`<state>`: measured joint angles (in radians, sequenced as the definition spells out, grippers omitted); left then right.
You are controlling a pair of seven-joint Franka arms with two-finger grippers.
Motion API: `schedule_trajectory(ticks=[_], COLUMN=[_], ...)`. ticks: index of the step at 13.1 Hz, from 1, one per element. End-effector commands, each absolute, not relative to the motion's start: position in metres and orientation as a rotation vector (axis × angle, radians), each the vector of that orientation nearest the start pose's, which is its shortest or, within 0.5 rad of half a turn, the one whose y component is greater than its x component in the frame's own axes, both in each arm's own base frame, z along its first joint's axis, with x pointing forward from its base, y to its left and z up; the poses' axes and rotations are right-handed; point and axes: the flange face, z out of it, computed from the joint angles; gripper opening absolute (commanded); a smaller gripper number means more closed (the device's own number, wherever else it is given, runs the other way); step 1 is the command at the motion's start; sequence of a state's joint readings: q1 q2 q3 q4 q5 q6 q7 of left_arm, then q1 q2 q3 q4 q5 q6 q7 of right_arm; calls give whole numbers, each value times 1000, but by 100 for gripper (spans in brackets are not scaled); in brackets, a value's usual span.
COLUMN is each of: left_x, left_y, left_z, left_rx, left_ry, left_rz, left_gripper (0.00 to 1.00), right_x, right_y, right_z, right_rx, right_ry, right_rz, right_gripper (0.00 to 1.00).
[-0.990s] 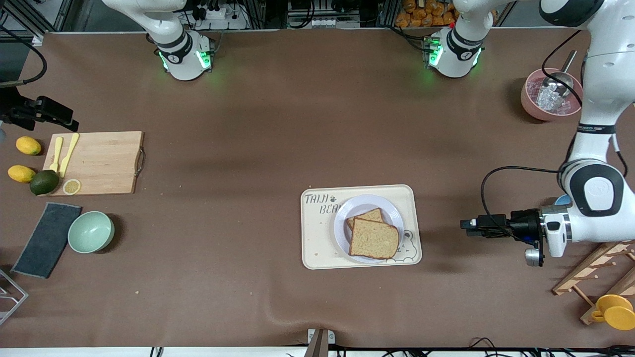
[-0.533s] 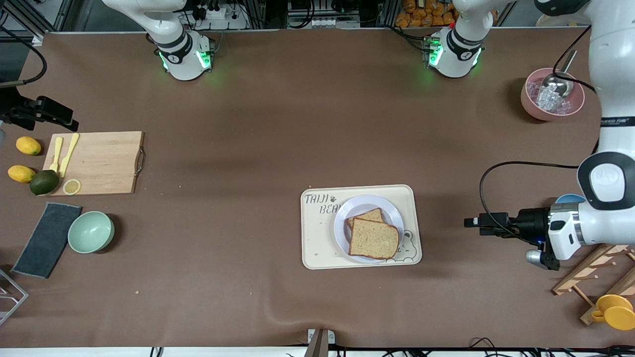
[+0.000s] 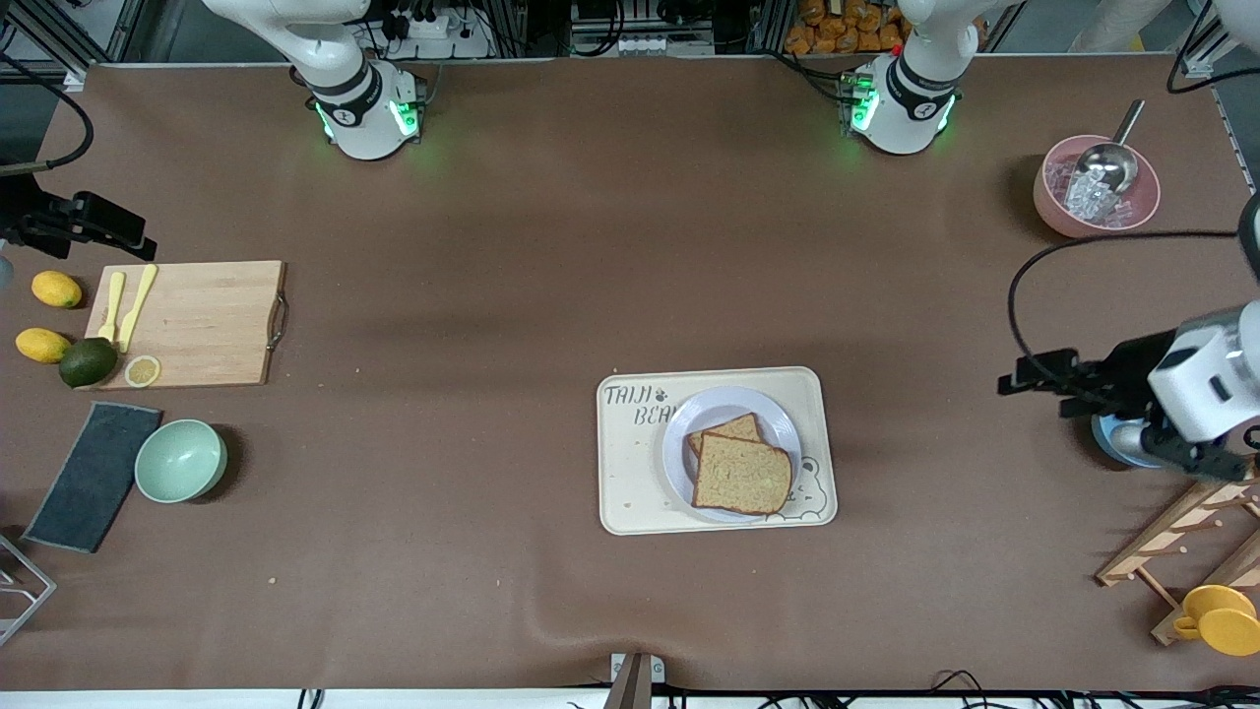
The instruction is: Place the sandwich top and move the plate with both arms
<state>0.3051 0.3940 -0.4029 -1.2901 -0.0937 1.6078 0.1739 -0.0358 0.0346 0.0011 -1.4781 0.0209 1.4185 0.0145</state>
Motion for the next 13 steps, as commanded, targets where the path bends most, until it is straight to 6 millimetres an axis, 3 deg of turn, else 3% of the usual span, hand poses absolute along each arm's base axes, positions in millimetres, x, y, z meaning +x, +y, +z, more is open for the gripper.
schedule_trajectory(ticks=[1, 4, 7, 9, 11, 12, 13], left_x=[629, 599, 597, 581, 580, 571, 565], left_y=[-18, -11, 0, 6, -3, -12, -7], left_z=[588, 634, 641, 659, 660, 656, 651], left_rx=[-3191, -3045, -2984, -2973, -2994, -2990, -3003], left_ry=[381, 352, 330, 223, 54, 59, 31], left_rz=[51, 26, 15, -32, -87, -89, -134], left_gripper=[100, 100, 100, 100, 100, 100, 100], right_x=[549, 549, 549, 549, 549, 549, 549], right_y=[-20, -20, -19, -20, -19, -19, -19], right_z=[637, 637, 637, 637, 637, 636, 637], right_rx=[-3118, -3118, -3118, -3118, -3119, -3118, -3119], right_ry=[66, 66, 64, 66, 64, 64, 64], right_rz=[158, 155, 155, 155, 153, 155, 153], right_gripper=[100, 100, 100, 100, 100, 100, 100])
